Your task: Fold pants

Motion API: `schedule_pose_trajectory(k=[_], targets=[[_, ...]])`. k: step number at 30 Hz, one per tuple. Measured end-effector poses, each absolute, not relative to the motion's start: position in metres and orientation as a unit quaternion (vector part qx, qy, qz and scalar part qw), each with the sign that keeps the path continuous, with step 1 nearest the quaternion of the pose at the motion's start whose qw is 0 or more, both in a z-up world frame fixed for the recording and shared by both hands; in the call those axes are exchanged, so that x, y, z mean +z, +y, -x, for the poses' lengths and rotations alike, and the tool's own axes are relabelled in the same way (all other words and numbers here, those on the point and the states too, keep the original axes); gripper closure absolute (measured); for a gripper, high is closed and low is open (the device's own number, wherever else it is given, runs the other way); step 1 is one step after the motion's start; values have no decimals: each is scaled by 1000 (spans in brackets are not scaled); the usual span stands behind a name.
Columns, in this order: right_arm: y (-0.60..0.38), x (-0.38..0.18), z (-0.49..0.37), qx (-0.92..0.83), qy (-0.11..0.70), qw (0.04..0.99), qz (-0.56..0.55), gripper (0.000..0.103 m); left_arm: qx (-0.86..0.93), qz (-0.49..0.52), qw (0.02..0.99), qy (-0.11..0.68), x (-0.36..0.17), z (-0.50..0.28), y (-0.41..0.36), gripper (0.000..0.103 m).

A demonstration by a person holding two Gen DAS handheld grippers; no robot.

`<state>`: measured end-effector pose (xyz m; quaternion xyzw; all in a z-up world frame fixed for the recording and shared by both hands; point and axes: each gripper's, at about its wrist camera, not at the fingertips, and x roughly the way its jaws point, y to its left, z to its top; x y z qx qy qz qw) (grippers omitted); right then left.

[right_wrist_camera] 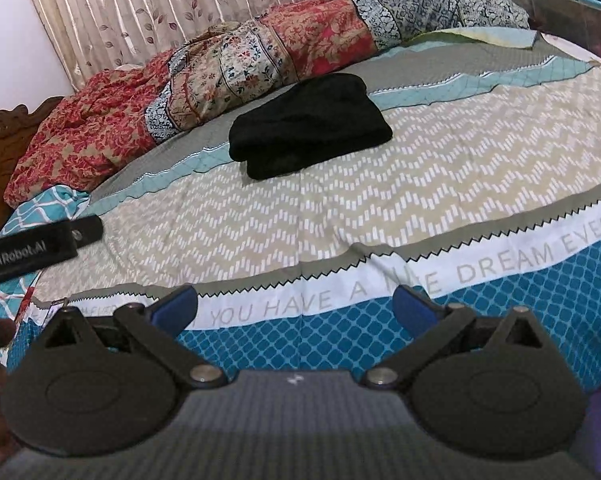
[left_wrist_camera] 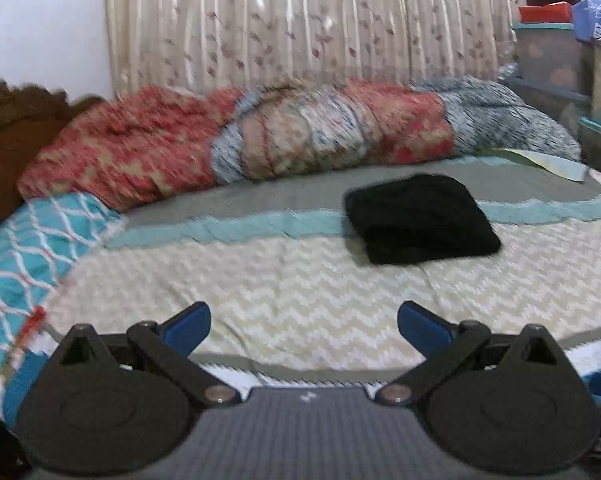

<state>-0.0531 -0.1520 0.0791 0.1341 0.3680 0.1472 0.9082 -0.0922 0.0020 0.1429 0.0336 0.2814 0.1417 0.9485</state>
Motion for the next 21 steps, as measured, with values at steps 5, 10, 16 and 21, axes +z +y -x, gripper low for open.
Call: schedule_pose_trajectory(k=[5, 10, 16, 21], targets=[[-148, 81, 55, 154, 370, 907, -130, 0, 144, -18, 930, 338, 137, 81, 10, 0], [-150, 81, 55, 156, 368, 908, -129, 0, 135, 2, 911, 389, 123, 73, 17, 0], [-153, 78, 52, 156, 380, 901, -139, 0, 142, -1, 905, 400, 116, 73, 16, 0], [-152, 76, 53, 160, 386, 897, -143, 0, 140, -8, 903, 407, 112, 72, 13, 0]])
